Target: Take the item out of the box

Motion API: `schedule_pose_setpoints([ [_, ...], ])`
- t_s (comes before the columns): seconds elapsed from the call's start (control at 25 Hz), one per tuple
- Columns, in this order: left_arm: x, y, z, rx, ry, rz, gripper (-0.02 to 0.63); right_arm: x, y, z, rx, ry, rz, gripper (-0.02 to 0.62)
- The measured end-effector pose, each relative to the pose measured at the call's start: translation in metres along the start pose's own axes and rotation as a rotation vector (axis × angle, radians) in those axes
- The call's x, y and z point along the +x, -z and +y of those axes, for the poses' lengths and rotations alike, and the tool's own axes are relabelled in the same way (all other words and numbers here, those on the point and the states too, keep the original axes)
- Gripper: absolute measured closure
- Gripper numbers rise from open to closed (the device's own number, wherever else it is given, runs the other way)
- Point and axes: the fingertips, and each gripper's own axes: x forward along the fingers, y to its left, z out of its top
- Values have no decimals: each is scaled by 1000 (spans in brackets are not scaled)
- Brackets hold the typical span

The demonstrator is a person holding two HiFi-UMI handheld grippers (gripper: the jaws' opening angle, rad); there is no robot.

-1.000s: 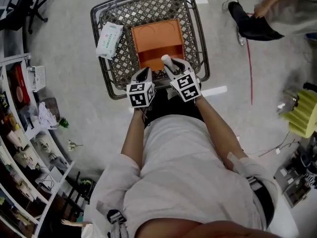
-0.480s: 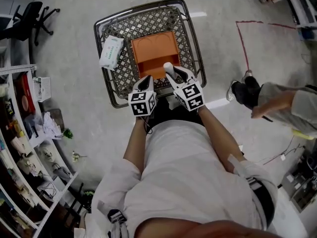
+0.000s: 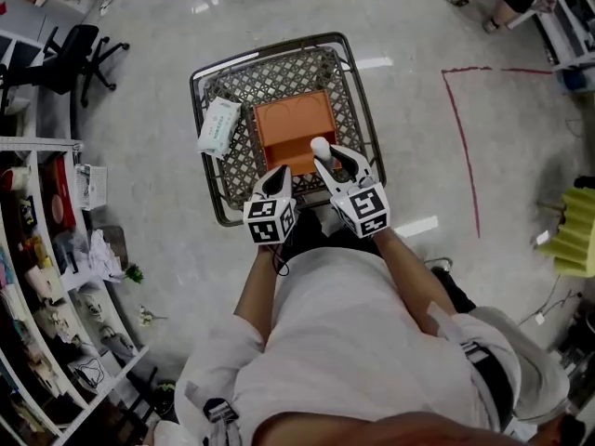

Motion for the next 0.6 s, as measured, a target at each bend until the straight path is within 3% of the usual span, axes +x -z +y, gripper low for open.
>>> schedule_pose_setpoints([
  [0.32, -14, -47, -22, 15, 12, -134, 594, -19, -41, -8, -15, -4, -133, 466],
  [0.6, -42, -83, -55, 119, 36, -266, 594, -51, -83, -9, -29, 6, -236, 466],
])
